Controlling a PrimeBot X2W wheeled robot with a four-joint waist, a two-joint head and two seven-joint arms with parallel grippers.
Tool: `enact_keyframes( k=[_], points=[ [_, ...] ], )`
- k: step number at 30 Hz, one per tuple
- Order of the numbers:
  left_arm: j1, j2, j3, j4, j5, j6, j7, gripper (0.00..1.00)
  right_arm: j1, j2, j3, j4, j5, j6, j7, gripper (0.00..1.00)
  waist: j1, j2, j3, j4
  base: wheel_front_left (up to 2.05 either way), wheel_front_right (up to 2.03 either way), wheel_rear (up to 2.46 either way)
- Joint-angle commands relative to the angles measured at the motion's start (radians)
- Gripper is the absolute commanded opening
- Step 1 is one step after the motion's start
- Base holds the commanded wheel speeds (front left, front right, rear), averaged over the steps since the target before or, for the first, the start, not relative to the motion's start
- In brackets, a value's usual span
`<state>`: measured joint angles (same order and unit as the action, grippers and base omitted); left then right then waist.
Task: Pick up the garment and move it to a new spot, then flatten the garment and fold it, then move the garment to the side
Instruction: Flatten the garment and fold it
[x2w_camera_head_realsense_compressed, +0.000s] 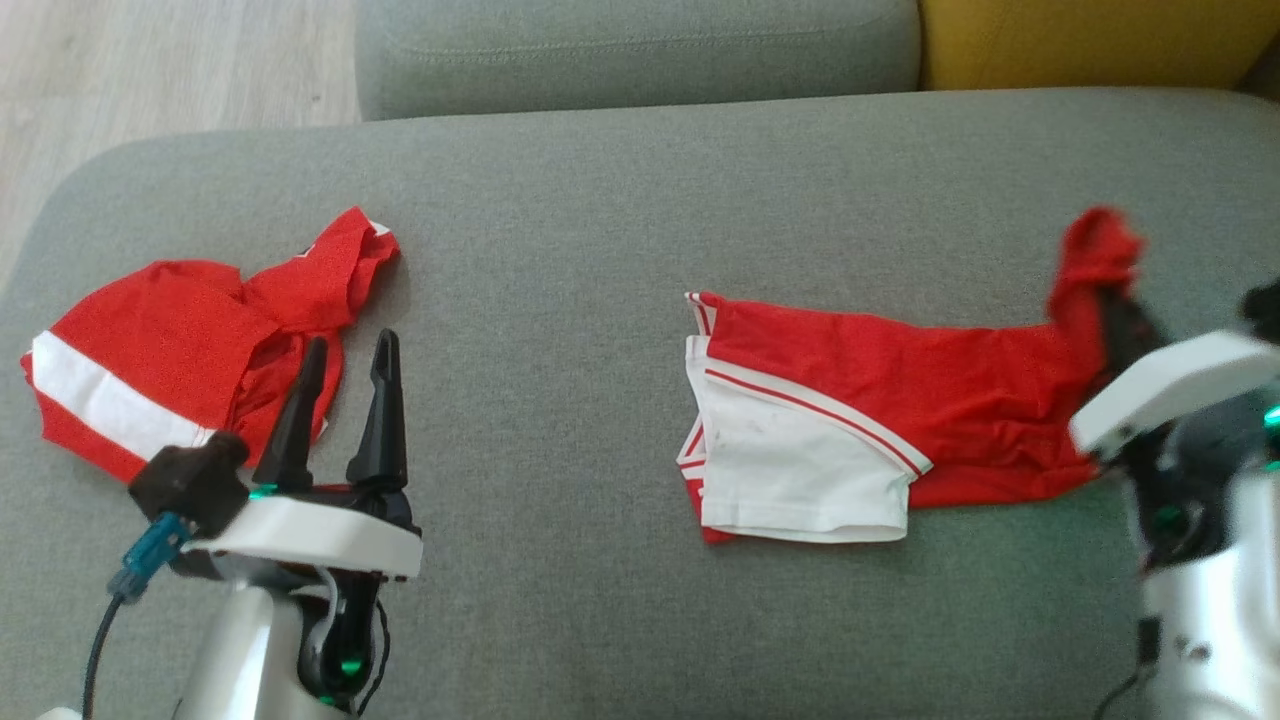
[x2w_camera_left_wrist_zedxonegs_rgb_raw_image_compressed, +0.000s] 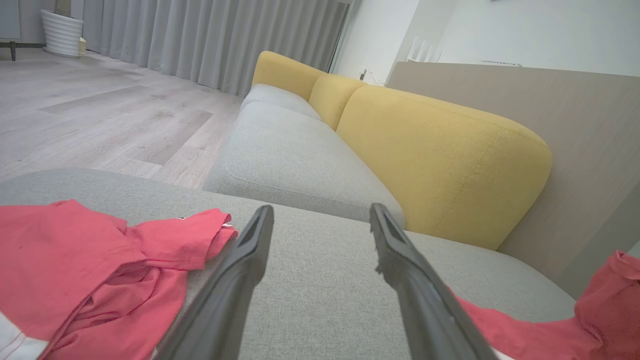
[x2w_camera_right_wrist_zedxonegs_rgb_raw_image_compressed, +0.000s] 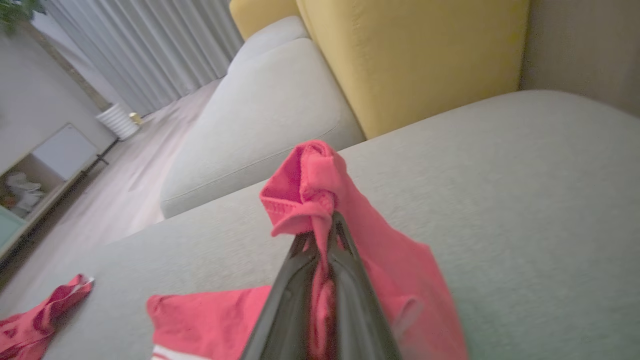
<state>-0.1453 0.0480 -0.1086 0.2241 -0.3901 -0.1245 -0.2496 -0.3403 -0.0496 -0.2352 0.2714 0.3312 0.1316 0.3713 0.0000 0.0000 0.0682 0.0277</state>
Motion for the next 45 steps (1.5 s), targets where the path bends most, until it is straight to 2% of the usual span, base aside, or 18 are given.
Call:
enact_keyframes(
  k=[1,4,8,14,23,24,25,31,34,40,45],
  points=[
    [-0.023,0.004,0.040,-0.030,-0.005,-0.006,-0.012,1.00,-0.003,-0.001,0.069,-0.054,0.055,-0.001,0.003,0.00,0.0000,0.0000,-0.006,-0.001,0.00,0.00,0.00],
    [-0.022,0.003,0.040,-0.034,-0.007,-0.006,-0.012,1.00,0.047,-0.001,0.172,-0.059,0.186,-0.001,-0.016,0.00,0.0000,0.0000,-0.006,-0.001,0.00,0.00,0.00],
    [-0.027,0.003,0.041,-0.039,-0.011,-0.006,-0.012,1.00,0.060,-0.001,0.303,0.000,0.278,-0.001,-0.108,0.00,0.0000,0.0000,0.009,0.005,0.00,0.00,0.00],
    [-0.041,0.002,0.016,-0.033,-0.027,-0.006,-0.012,1.00,0.000,-0.001,0.503,0.165,0.418,-0.001,-0.275,0.00,0.0000,0.0000,0.037,0.031,0.00,0.00,0.00],
    [-0.051,0.002,-0.002,-0.015,-0.041,-0.006,-0.012,1.00,-0.142,-0.001,0.731,0.434,0.600,-0.001,-0.486,0.00,0.0000,0.0000,0.058,0.069,0.00,0.00,0.00],
    [-0.051,0.002,-0.003,-0.013,-0.041,-0.006,-0.012,1.00,-0.155,-0.001,0.760,0.461,0.613,-0.001,-0.504,0.41,0.0000,0.0000,0.059,0.072,0.00,0.00,0.00],
    [-0.052,0.002,-0.003,-0.010,-0.042,-0.006,-0.012,1.00,-0.164,-0.001,0.787,0.481,0.637,-0.001,-0.516,1.00,0.0000,0.0000,0.060,0.074,0.00,0.00,0.00],
    [-0.045,0.002,0.004,0.000,-0.043,-0.006,-0.012,1.00,-0.207,-0.001,0.967,0.465,0.842,-0.001,-0.549,1.00,0.0000,0.0000,0.045,0.072,0.00,0.00,0.00],
    [-0.041,0.002,0.006,0.004,-0.043,-0.006,-0.012,1.00,-0.242,-0.001,1.029,0.468,0.893,-0.001,-0.565,1.00,0.0000,0.0000,0.035,0.064,0.00,0.00,0.00],
    [-0.032,0.002,0.024,0.000,-0.037,-0.006,-0.012,1.00,-0.329,-0.001,1.014,0.560,0.884,-0.001,-0.601,1.00,0.0000,0.0000,0.017,0.038,0.00,0.00,0.00],
    [-0.023,0.002,0.032,-0.010,-0.036,-0.005,-0.012,1.00,-0.433,-0.016,0.942,0.704,0.769,-0.001,-0.623,1.00,0.0000,0.0000,0.004,0.010,0.00,0.00,0.00]
  ],
)
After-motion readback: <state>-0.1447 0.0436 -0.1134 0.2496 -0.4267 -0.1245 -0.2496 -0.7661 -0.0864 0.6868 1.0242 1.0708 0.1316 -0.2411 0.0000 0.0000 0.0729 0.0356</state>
